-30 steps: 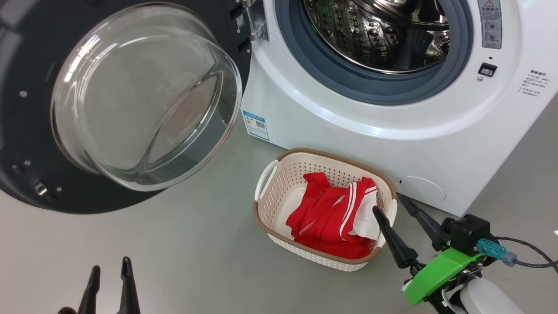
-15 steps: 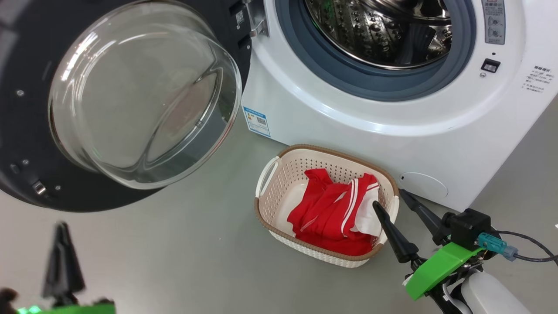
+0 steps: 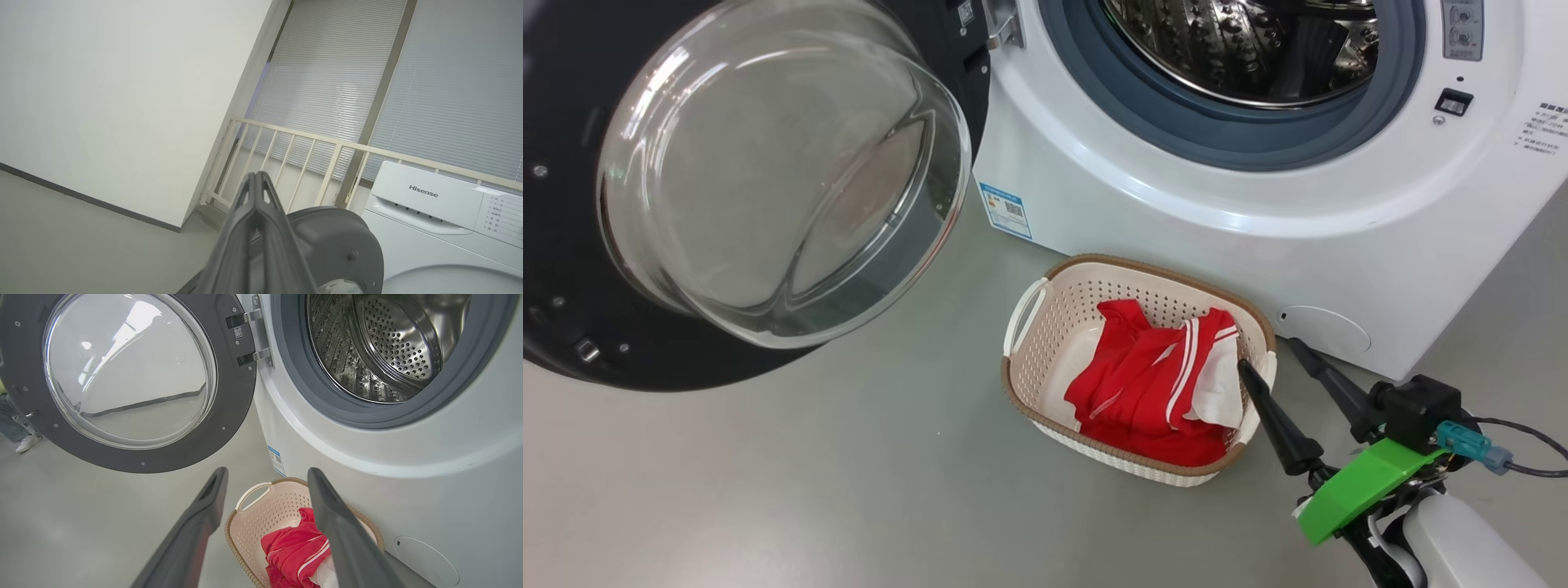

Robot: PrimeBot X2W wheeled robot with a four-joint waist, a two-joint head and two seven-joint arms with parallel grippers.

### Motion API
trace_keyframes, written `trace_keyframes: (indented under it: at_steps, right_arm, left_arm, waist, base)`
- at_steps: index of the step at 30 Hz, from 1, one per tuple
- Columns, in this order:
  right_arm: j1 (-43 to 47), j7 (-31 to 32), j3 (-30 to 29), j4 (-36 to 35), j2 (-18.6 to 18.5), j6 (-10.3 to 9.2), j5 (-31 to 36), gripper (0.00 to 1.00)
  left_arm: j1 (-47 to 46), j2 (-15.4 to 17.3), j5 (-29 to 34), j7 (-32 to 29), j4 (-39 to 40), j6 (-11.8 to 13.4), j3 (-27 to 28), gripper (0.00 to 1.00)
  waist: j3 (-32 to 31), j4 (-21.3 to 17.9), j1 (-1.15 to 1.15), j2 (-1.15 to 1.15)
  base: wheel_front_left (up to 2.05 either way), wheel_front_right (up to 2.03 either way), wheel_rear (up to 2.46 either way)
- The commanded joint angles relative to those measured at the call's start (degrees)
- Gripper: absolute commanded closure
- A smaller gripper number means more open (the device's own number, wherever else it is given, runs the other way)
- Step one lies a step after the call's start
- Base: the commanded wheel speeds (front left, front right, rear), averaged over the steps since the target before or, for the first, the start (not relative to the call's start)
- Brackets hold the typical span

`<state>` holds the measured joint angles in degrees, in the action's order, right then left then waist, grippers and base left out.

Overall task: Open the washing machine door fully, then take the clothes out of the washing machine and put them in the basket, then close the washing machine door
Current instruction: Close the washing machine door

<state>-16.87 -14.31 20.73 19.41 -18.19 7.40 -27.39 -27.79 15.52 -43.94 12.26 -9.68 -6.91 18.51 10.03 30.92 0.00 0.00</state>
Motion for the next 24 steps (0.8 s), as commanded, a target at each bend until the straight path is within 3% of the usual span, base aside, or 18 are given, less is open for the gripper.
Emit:
trace_keyframes:
  at_steps: [1,6,12,18,24]
  right_arm:
    - [-0.9,-0.7,0.6,-1.4,-0.3,0.09,0.0,0.00]
    - [-0.8,-0.7,-0.4,-1.9,-0.8,0.09,0.4,0.00]
    - [-0.7,-0.7,-1.3,-2.2,-1.2,0.09,0.9,0.00]
    - [-0.3,-0.7,-1.6,-2.3,-1.3,0.09,1.3,0.00]
    - [0.3,-0.7,-1.5,-2.5,-1.0,0.09,1.4,0.00]
  left_arm:
    - [-2.3,3.4,-0.9,-0.7,0.4,-0.6,1.9,1.00]
    - [-13.0,9.8,-10.8,-7.9,-14.3,-0.6,3.5,1.00]
    - [-21.5,14.9,-17.1,-18.7,-28.6,-0.6,0.4,1.00]
    - [-26.1,17.5,-18.2,-25.9,-37.6,-0.6,-3.7,1.00]
    - [-29.5,17.6,-19.9,-35.9,-45.5,-0.6,-6.2,1.00]
  waist:
    - [0.2,0.0,0.00,0.00]
    - [1.5,0.0,0.00,0.00]
    - [2.9,0.2,0.00,0.00]
    - [3.6,0.4,0.00,0.00]
    - [3.4,0.1,0.00,0.00]
  base:
    - [0.00,0.00,0.00]
    - [0.00,0.00,0.00]
    - [0.00,0.00,0.00]
    - [0.00,0.00,0.00]
    - [0.00,0.00,0.00]
